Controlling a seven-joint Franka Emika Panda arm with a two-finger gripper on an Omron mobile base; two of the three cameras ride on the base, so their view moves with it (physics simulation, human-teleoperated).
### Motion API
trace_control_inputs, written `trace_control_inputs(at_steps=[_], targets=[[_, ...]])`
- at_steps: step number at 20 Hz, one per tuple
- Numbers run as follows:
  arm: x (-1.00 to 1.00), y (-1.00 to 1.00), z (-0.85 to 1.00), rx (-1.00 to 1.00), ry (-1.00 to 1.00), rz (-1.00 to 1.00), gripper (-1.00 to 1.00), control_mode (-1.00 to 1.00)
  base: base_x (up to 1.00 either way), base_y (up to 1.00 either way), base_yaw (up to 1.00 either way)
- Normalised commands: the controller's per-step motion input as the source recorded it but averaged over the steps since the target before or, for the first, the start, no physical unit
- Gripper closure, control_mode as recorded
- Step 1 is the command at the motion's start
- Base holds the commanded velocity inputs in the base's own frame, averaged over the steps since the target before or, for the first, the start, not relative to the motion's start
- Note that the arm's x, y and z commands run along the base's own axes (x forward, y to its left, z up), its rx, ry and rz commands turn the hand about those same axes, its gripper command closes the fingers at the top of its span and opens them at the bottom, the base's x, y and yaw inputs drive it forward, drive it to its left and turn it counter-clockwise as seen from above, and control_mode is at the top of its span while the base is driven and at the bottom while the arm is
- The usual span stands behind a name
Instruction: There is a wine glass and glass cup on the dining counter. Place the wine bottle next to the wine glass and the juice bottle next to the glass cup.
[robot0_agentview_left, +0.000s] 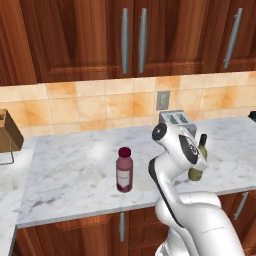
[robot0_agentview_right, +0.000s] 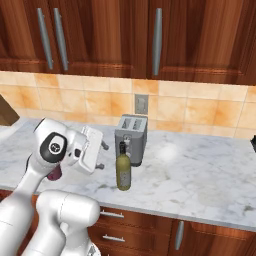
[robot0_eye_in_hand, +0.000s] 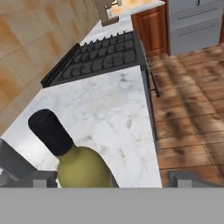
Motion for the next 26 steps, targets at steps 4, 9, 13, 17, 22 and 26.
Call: trace_control_inputs(at_steps=[4,9,13,17,22,26], targets=[[0.34,-0.02,-0.15,-0.02,0.04,0.01,-1.00,-1.00,0.00,0.00,0.00],[0.36,-0.07,-0.13,0.00,0.12,0.01,-1.00,-1.00,0.00,0.00,0.00],[0.33,-0.14,-0.08,0.00,0.12,0.03,-1.00,-1.00,0.00,0.00,0.00],[0.17,-0.14,-0.05,-0.02,0.02,0.03,-1.00,-1.00,0.00,0.00,0.00],[0.00,-0.21,-0.05,-0.08,0.00,0.00,-1.00,-1.00,0.00,0.00,0.00],[0.03,-0.21,-0.18,-0.10,0.03,0.00,-1.00,-1.00,0.00,0.00,0.00]])
